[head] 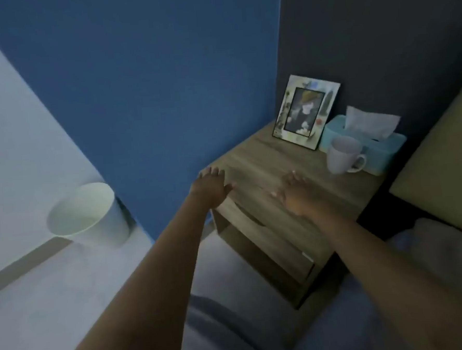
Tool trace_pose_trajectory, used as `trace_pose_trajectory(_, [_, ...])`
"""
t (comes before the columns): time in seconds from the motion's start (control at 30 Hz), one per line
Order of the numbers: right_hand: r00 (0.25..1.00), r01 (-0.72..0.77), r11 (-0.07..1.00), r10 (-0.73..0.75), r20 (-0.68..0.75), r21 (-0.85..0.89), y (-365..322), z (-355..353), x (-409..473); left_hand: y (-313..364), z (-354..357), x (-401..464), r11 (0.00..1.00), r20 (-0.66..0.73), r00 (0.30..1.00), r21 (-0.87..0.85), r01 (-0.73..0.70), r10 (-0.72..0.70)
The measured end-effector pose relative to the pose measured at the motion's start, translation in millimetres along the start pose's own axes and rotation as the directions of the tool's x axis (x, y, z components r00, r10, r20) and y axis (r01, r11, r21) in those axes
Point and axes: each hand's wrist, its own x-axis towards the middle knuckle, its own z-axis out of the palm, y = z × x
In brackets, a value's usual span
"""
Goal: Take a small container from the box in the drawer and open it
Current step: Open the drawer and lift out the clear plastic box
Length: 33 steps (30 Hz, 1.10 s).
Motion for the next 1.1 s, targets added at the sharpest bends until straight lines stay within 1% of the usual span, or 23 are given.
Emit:
trace_pose_trajectory(0.03, [1.0, -0.019, 1.0, 0.019, 0.006, -0.016, 3.5, 8.7, 4.0, 2.6, 11.2, 5.2, 1.0, 0.023, 1.0, -0.021, 0.02, -0.019])
trace_pose_trajectory(0.13, [0.999, -0.033, 0.999, 0.033, -0.014, 0.001, 17.6, 45.6, 16.0, -1.6, 55.8, 14.5, 0.983, 0.043, 0.997, -0.166, 0.077, -0.071])
trace_pose_trajectory(0.17, [0.999, -0.024, 1.0, 0.025, -0.039, 0.017, 20.5, 58.3, 19.1, -4.0, 70.5, 16.9, 0.97, 0.044, 0.995, -0.221, 0.096, -0.089])
trace_pose_trajectory(0.23, [0.99, -0.009, 0.999, 0.015, -0.142, 0.045, 24.9, 75.2, 21.8, -7.5, 93.2, 20.3, 0.922, 0.017, 0.992, -0.367, 0.126, -0.129])
trace_pose_trajectory(0.3, [0.975, -0.004, 0.998, 0.016, -0.22, 0.055, 28.5, 83.7, 24.3, -7.1, 113.7, 21.8, 0.837, -0.033, 0.982, -0.529, 0.142, -0.188])
trace_pose_trajectory(0.37, [0.967, 0.013, 0.998, 0.004, -0.255, 0.063, 31.8, 89.5, 27.7, -0.5, 134.0, 21.3, 0.724, -0.06, 0.963, -0.672, 0.155, -0.262])
trace_pose_trajectory(0.43, [0.961, 0.023, 0.997, -0.003, -0.276, 0.071, 32.3, 90.4, 29.4, 11.4, 149.1, 21.0, 0.584, -0.029, 0.944, -0.791, 0.18, -0.329])
trace_pose_trajectory(0.5, [0.955, 0.029, 0.997, -0.006, -0.298, 0.073, 33.1, 90.7, 30.4, 25.5, 158.5, 23.7, 0.456, 0.013, 0.941, -0.872, 0.176, -0.337])
trace_pose_trajectory(0.6, [0.95, 0.031, 0.997, -0.008, -0.312, 0.071, 34.5, 91.4, 32.0, 39.6, 165.3, 30.6, 0.356, -0.005, 0.947, -0.927, 0.116, -0.32])
trace_pose_trajectory(0.7, [0.946, 0.039, 0.995, -0.009, -0.324, 0.087, 35.6, 92.5, 33.5, 43.5, 168.1, 36.6, 0.278, 0.027, 0.941, -0.952, 0.127, -0.338])
trace_pose_trajectory(0.93, [0.943, 0.04, 0.993, -0.001, -0.333, 0.11, 38.1, 93.6, 34.8, 49.2, 166.8, 32.7, 0.196, 0.024, 0.933, -0.976, 0.1, -0.358])
trace_pose_trajectory(1.03, [0.943, 0.045, 0.992, -0.004, -0.333, 0.114, 39.0, 94.0, 34.9, 45.3, 171.7, 25.1, 0.144, 0.033, 0.926, -0.985, 0.093, -0.376])
trace_pose_trajectory(1.1, [0.946, 0.045, 0.992, -0.005, -0.325, 0.116, 38.8, 93.8, 34.3, 38.7, 175.9, 16.2, 0.132, 0.042, 0.923, -0.986, 0.1, -0.382])
